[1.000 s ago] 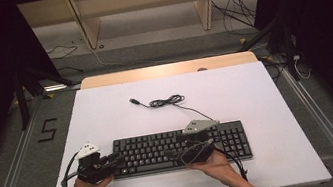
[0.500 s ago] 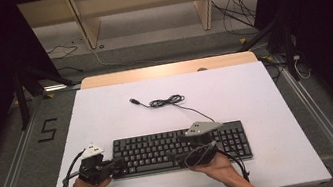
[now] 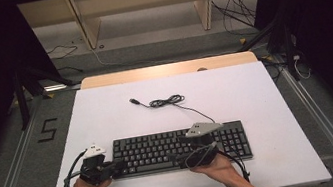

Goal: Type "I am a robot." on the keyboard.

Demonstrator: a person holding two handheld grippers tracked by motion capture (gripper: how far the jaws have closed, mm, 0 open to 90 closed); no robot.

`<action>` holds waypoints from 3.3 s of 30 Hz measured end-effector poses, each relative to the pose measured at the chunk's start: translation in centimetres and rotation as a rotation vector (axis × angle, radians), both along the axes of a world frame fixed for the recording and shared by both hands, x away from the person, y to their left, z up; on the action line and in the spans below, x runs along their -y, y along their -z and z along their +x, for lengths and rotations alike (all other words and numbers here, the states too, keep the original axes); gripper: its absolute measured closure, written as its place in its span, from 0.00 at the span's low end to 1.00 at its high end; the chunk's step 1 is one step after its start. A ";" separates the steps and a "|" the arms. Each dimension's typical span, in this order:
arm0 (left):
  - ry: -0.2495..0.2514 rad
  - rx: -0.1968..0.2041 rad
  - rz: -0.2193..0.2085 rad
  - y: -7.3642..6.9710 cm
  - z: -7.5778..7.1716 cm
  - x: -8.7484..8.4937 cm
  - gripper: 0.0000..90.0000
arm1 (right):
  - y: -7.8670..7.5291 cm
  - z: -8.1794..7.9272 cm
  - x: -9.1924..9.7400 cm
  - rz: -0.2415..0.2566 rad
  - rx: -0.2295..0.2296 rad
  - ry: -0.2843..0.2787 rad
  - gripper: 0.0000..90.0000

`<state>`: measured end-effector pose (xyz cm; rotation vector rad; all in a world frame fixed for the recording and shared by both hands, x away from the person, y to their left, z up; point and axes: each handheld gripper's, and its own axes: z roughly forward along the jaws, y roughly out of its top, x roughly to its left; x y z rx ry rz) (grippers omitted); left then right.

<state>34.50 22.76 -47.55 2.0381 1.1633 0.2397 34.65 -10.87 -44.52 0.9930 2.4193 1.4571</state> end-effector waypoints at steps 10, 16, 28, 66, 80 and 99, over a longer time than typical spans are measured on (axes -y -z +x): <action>0.007 -0.023 0.011 0.3 0.2 0.1 0.99 | 0.0 -0.1 0.0 -0.001 0.001 -0.002 0.30; 0.007 -0.028 0.012 0.3 0.2 0.0 0.99 | 0.0 -0.1 0.0 -0.001 0.001 -0.001 0.30; -0.005 0.036 -0.026 -0.7 -0.1 0.0 0.97 | -0.1 0.0 0.1 0.005 0.002 0.004 0.30; 0.058 0.106 -0.194 -1.5 -0.5 1.8 0.41 | 0.5 -0.3 -0.9 -0.017 -0.012 -0.039 0.44; 0.246 0.064 -0.042 -0.3 -1.0 4.9 0.96 | 0.2 -0.4 -0.7 0.001 -0.003 -0.030 0.33; 0.241 0.012 -0.015 0.7 -0.5 5.1 0.99 | 0.0 -0.5 -0.6 0.008 0.006 -0.027 0.32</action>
